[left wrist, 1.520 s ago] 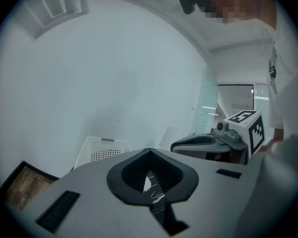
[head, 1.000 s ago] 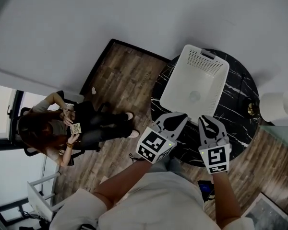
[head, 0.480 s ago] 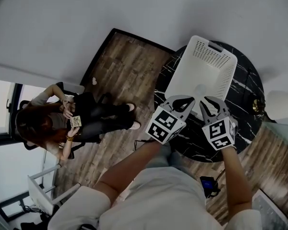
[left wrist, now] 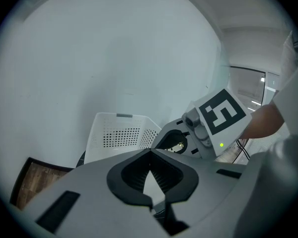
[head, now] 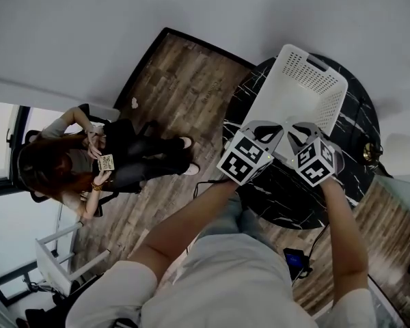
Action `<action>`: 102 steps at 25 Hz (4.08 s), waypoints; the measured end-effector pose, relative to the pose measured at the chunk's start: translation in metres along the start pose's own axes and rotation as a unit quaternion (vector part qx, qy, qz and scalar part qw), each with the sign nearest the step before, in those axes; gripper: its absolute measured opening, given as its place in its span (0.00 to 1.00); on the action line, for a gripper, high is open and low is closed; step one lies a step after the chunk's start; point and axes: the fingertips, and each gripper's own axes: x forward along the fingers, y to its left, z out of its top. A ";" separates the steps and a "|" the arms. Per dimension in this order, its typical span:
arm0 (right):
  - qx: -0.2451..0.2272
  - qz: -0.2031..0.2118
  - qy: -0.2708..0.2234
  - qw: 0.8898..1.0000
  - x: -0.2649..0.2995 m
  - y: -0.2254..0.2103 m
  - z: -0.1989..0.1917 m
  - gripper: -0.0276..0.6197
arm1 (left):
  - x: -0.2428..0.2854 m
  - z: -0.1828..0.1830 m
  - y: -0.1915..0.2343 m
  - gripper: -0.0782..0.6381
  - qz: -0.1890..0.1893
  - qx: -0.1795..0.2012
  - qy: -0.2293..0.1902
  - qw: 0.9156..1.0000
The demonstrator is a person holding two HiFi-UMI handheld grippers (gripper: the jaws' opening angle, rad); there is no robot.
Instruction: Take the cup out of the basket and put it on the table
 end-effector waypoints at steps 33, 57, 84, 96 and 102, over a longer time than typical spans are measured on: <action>-0.139 0.114 0.193 0.965 0.079 0.008 -0.046 0.15 | 0.036 -0.003 0.026 0.12 0.004 0.021 0.021 1.000; -0.143 0.125 0.184 0.965 0.086 0.014 -0.045 0.08 | 0.022 -0.003 0.035 0.12 0.015 0.016 0.017 1.000; -0.149 0.041 0.115 0.981 -0.045 0.000 0.016 0.08 | -0.016 0.027 0.001 0.12 0.013 0.011 0.003 1.000; -0.158 0.015 0.088 0.983 -0.101 0.019 0.035 0.08 | -0.031 0.035 -0.031 0.12 0.011 0.030 -0.004 0.999; -0.153 -0.004 0.086 0.984 -0.119 0.020 0.032 0.08 | -0.034 0.035 -0.046 0.12 0.008 0.038 -0.006 0.999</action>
